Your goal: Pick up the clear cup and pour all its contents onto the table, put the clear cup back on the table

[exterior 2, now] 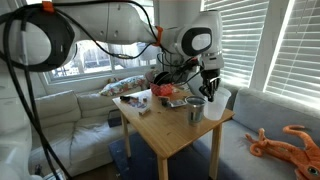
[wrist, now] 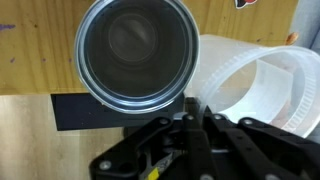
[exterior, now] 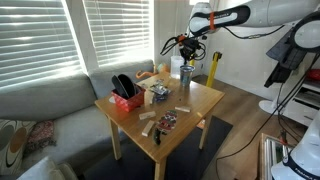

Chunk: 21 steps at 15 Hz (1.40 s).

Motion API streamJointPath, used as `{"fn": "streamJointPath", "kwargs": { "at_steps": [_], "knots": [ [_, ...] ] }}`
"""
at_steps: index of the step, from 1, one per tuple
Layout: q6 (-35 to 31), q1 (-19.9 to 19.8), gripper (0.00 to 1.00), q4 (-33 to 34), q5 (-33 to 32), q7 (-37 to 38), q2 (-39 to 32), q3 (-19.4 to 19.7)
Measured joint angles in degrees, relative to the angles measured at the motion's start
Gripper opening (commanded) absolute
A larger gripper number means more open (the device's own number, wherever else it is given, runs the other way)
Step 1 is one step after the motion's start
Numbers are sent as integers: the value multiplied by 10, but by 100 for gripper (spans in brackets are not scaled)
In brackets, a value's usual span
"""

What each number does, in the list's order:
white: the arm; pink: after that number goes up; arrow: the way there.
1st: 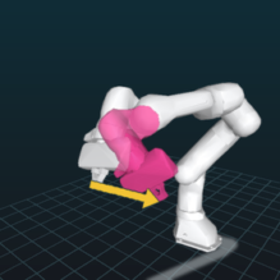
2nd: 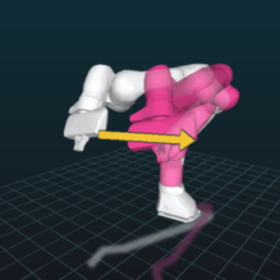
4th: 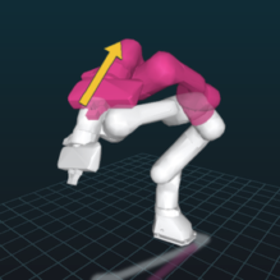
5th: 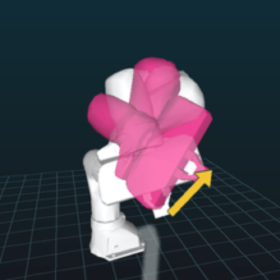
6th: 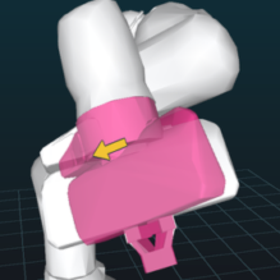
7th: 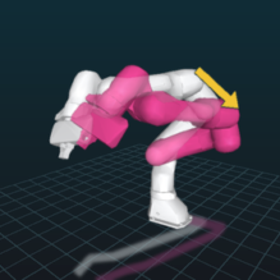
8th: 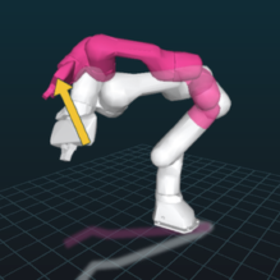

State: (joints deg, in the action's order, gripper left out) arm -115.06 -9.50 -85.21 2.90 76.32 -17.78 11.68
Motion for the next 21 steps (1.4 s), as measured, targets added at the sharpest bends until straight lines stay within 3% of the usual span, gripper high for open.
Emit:
{"fn": "streamJointPath", "kwargs": {
  "at_steps": [8,21],
  "knots": [
    [-16,2,1,22,-32,2,-15,1],
    [-9,25,1,124,-44,-11,-82,-10]
  ]
}}
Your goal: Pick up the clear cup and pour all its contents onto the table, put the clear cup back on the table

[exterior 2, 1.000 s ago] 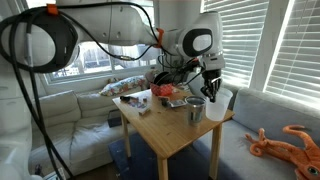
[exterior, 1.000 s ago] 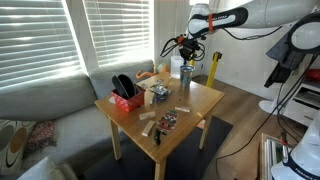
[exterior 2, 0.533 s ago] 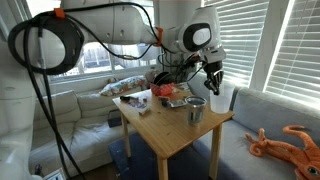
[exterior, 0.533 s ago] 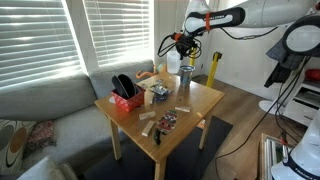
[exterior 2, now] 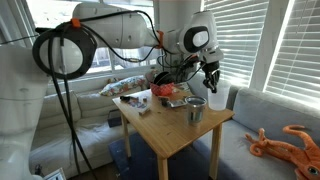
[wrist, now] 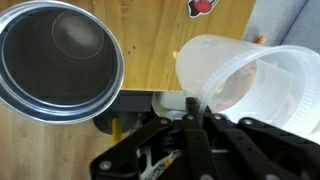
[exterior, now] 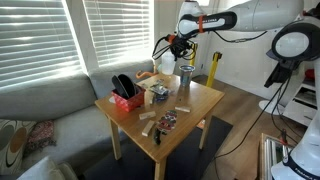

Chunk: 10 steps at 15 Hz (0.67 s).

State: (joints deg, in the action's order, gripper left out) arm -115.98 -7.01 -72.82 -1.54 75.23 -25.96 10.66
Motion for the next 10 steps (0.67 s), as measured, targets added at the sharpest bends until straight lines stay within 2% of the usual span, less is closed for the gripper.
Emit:
{"fn": "streamJointPath", "kwargs": {
  "at_steps": [1,2,4,10],
  "knots": [
    [2,0,29,5,0,-1,-5,-1],
    [5,0,32,10,0,-2,-10,-1],
    [13,0,43,19,0,-4,-19,-2],
    [20,3,86,33,0,-13,-21,-5]
  ]
}}
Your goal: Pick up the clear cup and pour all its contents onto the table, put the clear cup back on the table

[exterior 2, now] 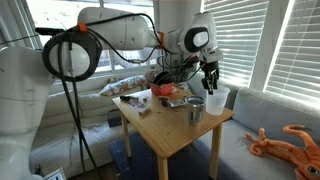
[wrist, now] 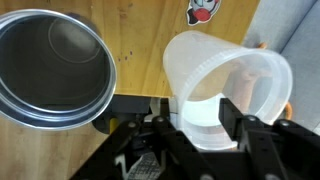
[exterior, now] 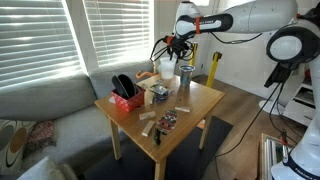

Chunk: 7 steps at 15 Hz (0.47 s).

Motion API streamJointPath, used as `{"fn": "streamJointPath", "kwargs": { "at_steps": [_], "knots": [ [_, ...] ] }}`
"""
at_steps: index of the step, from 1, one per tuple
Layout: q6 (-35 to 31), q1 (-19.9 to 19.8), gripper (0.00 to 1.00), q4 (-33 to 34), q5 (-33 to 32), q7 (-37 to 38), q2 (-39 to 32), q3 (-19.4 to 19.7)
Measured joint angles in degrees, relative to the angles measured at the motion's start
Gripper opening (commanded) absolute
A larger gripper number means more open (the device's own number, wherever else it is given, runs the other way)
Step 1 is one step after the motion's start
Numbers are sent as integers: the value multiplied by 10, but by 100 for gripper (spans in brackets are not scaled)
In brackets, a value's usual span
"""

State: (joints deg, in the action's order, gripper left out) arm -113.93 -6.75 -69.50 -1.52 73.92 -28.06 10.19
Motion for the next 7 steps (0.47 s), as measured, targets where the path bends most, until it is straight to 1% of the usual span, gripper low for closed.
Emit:
{"fn": "streamJointPath", "kwargs": {
  "at_steps": [2,4,7],
  "knots": [
    [-19,11,99,-8,-13,-15,24,0],
    [-40,34,100,-42,-52,-38,71,-1],
    [-67,74,100,-113,-119,-64,153,-5]
  ]
}}
